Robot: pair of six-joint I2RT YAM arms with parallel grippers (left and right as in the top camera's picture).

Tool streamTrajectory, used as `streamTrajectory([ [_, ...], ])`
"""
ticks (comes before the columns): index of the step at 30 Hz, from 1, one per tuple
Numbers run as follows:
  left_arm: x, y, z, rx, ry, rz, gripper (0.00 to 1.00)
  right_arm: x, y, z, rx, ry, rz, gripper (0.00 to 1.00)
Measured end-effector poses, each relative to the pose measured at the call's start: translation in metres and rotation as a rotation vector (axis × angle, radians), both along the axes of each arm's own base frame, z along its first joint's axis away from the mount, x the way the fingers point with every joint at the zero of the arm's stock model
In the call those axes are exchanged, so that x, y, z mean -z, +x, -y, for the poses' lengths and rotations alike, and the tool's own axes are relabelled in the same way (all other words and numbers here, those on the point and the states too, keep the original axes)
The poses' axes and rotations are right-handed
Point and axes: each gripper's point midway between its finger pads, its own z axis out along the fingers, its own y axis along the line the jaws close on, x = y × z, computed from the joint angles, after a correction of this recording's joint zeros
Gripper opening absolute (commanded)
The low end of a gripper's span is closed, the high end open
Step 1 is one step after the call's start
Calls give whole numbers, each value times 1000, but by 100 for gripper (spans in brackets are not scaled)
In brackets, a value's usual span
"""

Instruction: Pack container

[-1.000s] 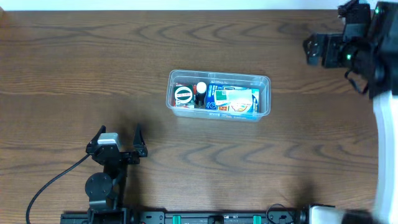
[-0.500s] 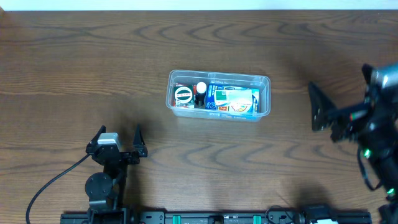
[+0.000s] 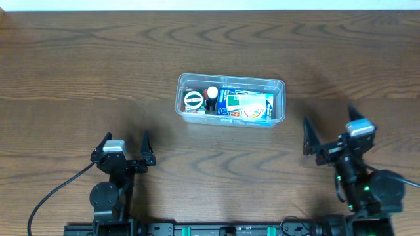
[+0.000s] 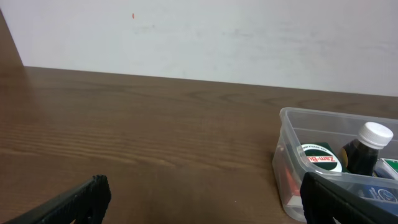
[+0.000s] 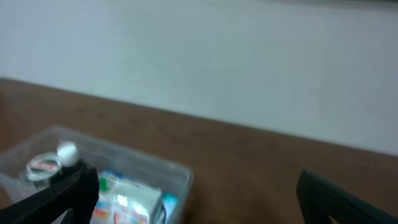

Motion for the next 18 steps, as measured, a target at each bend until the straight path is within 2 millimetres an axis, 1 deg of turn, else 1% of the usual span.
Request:
streamTrajectory([
  [2,0,0,0,0,0,0,98,22,-2,1,3,0,-21,99],
  [4,0,0,0,0,0,0,98,36,-3,2,3,0,-23,99],
  [18,0,0,0,0,0,0,98,82,-2,1,1,2,30,99],
])
